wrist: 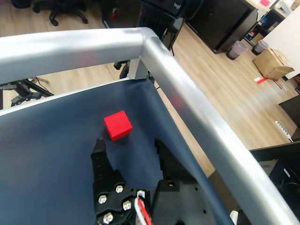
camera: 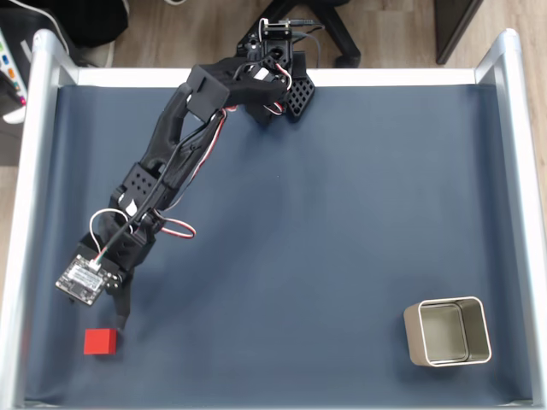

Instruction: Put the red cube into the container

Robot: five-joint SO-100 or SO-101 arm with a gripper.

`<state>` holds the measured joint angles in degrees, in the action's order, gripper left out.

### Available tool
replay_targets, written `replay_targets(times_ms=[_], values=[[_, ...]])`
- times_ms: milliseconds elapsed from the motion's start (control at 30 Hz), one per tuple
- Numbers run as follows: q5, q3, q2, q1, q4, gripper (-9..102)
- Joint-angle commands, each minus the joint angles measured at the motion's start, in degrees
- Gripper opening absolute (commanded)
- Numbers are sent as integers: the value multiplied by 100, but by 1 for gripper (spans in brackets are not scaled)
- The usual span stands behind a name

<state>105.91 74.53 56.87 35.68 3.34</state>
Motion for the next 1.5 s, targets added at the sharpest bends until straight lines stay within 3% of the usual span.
replay_targets(times_ms=[0,1067,1467], values=[[-149,-439,-79,-35,-413,37],[-396,-1925,-1740,-378,-958,37],[-360,-1995,-1854,-378,-1072,25]])
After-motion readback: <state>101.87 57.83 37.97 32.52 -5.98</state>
